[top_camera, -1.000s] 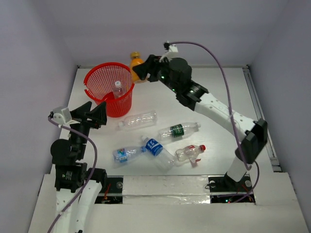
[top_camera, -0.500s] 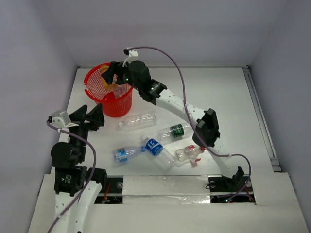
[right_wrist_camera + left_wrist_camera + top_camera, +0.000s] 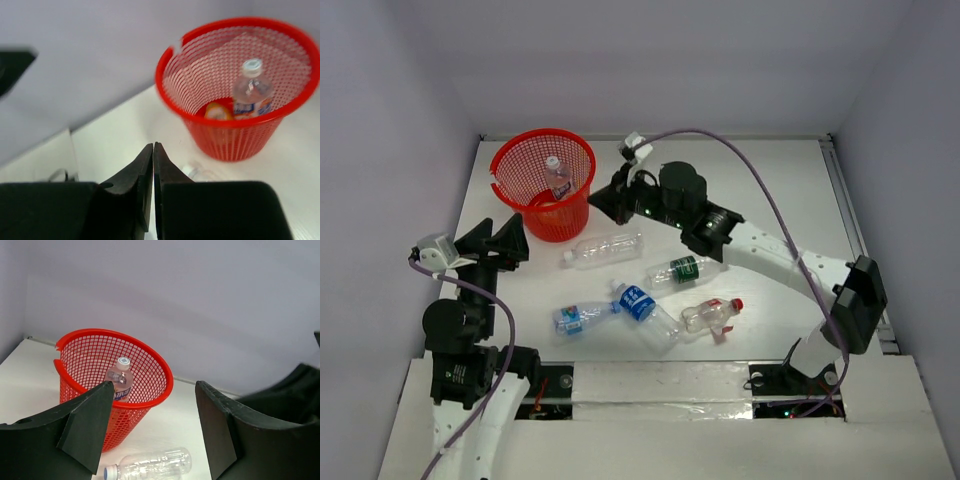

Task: Put the plastic bottles in the bin

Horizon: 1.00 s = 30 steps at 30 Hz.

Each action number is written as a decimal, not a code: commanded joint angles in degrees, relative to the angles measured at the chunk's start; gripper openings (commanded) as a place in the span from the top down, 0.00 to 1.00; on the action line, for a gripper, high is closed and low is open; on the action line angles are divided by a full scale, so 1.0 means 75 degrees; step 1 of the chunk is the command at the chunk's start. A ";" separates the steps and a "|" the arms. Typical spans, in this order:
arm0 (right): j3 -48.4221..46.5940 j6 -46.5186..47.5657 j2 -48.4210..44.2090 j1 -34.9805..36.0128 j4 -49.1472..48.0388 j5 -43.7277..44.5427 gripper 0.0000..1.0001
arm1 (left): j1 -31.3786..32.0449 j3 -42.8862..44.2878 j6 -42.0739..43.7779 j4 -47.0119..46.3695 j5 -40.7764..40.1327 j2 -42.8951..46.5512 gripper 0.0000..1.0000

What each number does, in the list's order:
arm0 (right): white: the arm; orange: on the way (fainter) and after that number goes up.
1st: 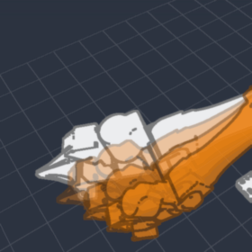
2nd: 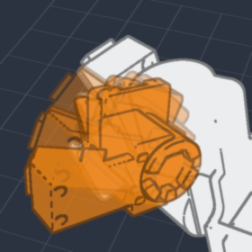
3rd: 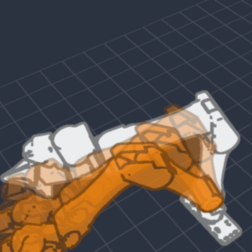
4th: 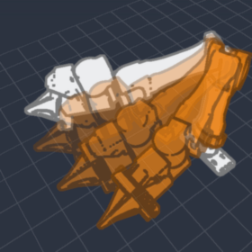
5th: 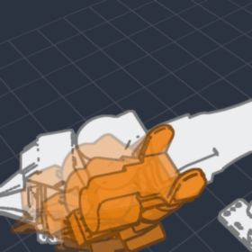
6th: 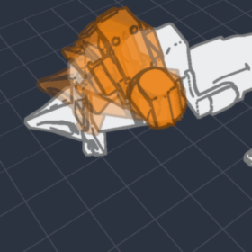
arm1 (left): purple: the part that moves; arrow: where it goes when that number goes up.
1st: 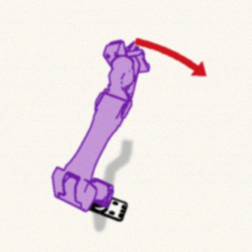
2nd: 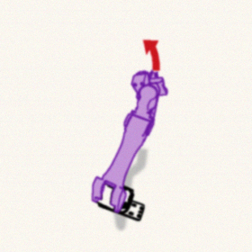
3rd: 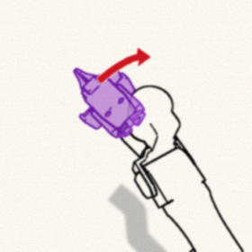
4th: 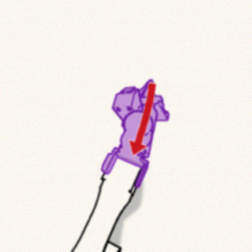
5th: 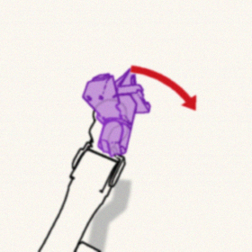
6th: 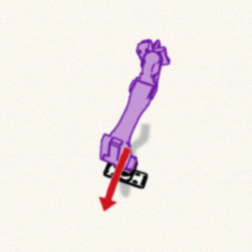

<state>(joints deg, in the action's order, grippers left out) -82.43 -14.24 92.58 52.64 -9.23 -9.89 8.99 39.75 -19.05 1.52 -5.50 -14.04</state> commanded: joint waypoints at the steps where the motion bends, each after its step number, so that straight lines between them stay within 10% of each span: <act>1: 0.0795 0.1509 0.0019 0.0398 0.0420 -0.1589 0.90 | 0.0043 -0.0108 -0.0085 -0.0425 -0.0029 0.0021 0.38; 4: 0.0960 0.1664 0.0277 0.0656 0.1043 -0.1611 0.74 | 0.0043 -0.0143 -0.0097 -0.0449 0.0088 0.0021 0.38; 9: 0.0727 0.2131 0.1003 0.1359 0.1521 -0.1132 0.12 | 0.0043 -0.0202 -0.0097 -0.0495 0.0018 0.0091 0.39; 11: 0.0352 0.2412 0.1284 0.1686 0.1967 -0.0827 0.02 | 0.0043 -0.0214 -0.0085 -0.0496 0.0030 0.0080 0.39; 30: -0.1254 0.3199 0.3570 0.2555 0.3645 0.0217 0.01 | -0.0027 -0.0190 -0.0050 -0.0496 0.0065 0.0290 0.39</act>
<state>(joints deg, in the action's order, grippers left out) -88.16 8.25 118.26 71.66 16.56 -9.23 8.91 38.30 -19.44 1.08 -5.39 -12.62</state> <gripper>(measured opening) 0.995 0.610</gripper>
